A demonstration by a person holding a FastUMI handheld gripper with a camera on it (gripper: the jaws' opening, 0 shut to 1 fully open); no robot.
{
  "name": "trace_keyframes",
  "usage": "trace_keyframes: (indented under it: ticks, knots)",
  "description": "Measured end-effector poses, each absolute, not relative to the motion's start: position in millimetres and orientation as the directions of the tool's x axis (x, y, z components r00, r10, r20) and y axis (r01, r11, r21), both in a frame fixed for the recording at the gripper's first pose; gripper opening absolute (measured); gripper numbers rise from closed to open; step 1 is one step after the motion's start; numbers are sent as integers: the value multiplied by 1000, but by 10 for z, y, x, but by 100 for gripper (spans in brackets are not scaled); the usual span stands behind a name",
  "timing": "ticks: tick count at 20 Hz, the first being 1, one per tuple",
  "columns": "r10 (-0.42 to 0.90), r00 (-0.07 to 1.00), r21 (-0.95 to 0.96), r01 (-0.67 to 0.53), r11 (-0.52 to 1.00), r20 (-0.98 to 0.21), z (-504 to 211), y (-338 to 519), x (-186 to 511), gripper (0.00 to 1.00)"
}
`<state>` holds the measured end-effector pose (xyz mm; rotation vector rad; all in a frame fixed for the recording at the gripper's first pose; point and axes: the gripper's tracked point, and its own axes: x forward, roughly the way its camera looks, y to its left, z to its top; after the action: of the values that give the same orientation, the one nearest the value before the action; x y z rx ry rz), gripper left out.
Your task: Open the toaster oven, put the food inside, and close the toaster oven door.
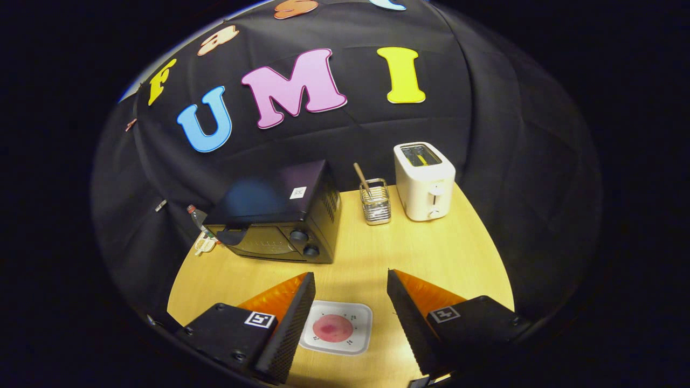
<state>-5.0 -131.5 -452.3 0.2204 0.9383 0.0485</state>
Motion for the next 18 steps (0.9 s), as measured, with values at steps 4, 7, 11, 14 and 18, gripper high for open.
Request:
trace_keyframes:
  ticks: [4, 7, 11, 14, 18]
  knots:
    - [239, 601, 291, -12, 957, -762, -4545, -652, 258, 92]
    - [270, 608, 301, -53, 952, -747, -4574, -255, 455, 92]
    - [272, 613, 286, -78, 955, -742, -4662, 182, 602, 98]
    - [259, 632, 289, -58, 956, -730, -4777, 557, 696, 98]
    - [196, 653, 228, -37, 973, -732, -4988, 952, 844, 98]
